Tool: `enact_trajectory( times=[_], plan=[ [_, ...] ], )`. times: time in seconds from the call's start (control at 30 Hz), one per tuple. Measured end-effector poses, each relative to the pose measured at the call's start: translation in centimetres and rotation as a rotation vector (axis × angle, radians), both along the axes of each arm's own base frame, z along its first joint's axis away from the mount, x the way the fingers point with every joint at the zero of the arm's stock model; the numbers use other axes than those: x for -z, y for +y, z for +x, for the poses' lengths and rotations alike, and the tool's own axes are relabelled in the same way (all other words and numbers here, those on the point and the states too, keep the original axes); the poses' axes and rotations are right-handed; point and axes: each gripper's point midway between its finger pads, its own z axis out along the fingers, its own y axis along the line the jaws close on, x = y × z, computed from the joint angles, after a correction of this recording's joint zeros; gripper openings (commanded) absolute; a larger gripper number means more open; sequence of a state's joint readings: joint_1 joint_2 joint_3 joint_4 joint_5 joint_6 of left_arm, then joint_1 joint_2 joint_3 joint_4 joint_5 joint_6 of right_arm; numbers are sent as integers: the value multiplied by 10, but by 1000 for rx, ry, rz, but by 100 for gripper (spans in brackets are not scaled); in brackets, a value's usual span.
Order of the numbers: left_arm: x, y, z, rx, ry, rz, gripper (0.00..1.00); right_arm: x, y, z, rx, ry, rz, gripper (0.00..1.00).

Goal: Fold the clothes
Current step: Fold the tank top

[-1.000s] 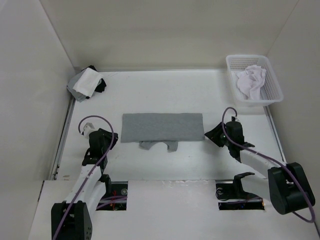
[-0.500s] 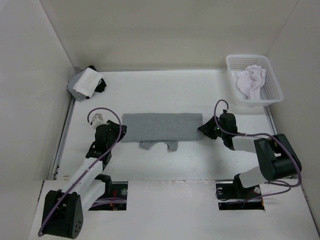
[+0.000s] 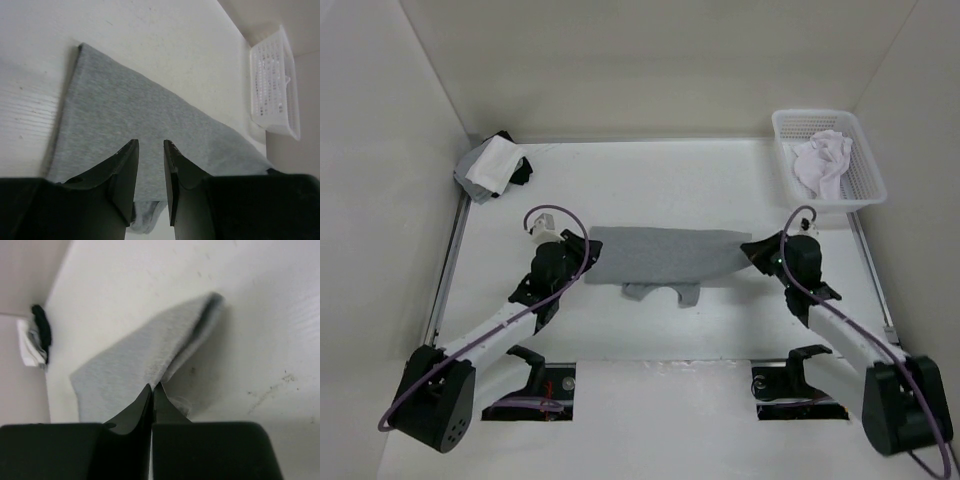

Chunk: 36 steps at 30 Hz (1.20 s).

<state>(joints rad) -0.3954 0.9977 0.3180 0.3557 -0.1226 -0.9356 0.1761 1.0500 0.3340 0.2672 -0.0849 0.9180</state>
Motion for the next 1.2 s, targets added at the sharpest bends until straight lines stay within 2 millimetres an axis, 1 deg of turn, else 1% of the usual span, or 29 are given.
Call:
enact_trajectory(
  times=[0.07, 0.13, 0.2, 0.27, 0.33, 0.4, 0.43, 0.47, 0.53, 0.63, 0.67, 0.73, 0.8, 0.83, 0.87, 0.93, 0.97, 1.03, 1.1, 1.17, 1.2],
  plan=[
    [4, -11, -3, 30, 11, -3, 25, -28, -9, -3, 30, -78, -30, 1],
    [7, -20, -6, 53, 18, -8, 25, -52, -15, -5, 47, -125, -70, 1],
    [6, -26, -8, 69, 17, -15, 25, -73, -11, -6, 38, -152, -110, 2],
    [2, -30, -8, 76, 7, -27, 25, -93, 7, -8, -19, -173, -149, 2],
    [-2, -32, -8, 78, -5, -40, 25, -111, 35, -10, -102, -190, -186, 2],
    [-8, -32, -8, 77, -19, -52, 25, -121, 72, -11, -204, -195, -232, 2],
    [-12, -32, -8, 75, -29, -60, 25, -122, 91, -11, -251, -192, -255, 3],
    [-16, -30, -8, 71, -42, -68, 26, -121, 108, -11, -296, -183, -279, 3],
    [-27, -25, -7, 57, -72, -86, 26, -111, 146, -10, -387, -151, -336, 3],
    [-40, -11, -6, 19, -112, -109, 27, -86, 201, -4, -498, -90, -421, 4],
    [-44, -6, -5, 5, -124, -114, 27, -75, 217, -2, -527, -69, -444, 8],
    [-47, 5, -5, -22, -137, -120, 29, -53, 245, 3, -569, -25, -480, 25],
    [-45, 14, -5, -44, -137, -122, 31, -33, 273, 9, -599, 12, -500, 39],
    [-43, 17, -4, -53, -133, -122, 32, -25, 285, 11, -611, 24, -505, 44],
    [-40, 21, -4, -61, -125, -121, 32, -18, 293, 11, -620, 33, -507, 46],
    [-35, 26, -4, -70, -108, -120, 32, -8, 300, 2, -642, 54, -514, 46],
    [-32, 27, -4, -71, -98, -118, 32, -7, 301, -5, -651, 57, -512, 45],
    [-26, 26, -4, -64, -78, -114, 32, -14, 298, -17, -660, 41, -495, 40],
    [-17, 22, -5, -52, -49, -106, 32, -25, 283, -32, -661, 22, -476, 29],
    [-4, 13, -6, -26, -8, -92, 32, -41, 260, -43, -644, -9, -448, 14],
    [3, 6, -7, -6, 15, -82, 32, -49, 246, -46, -623, -28, -426, 9]
  ],
)
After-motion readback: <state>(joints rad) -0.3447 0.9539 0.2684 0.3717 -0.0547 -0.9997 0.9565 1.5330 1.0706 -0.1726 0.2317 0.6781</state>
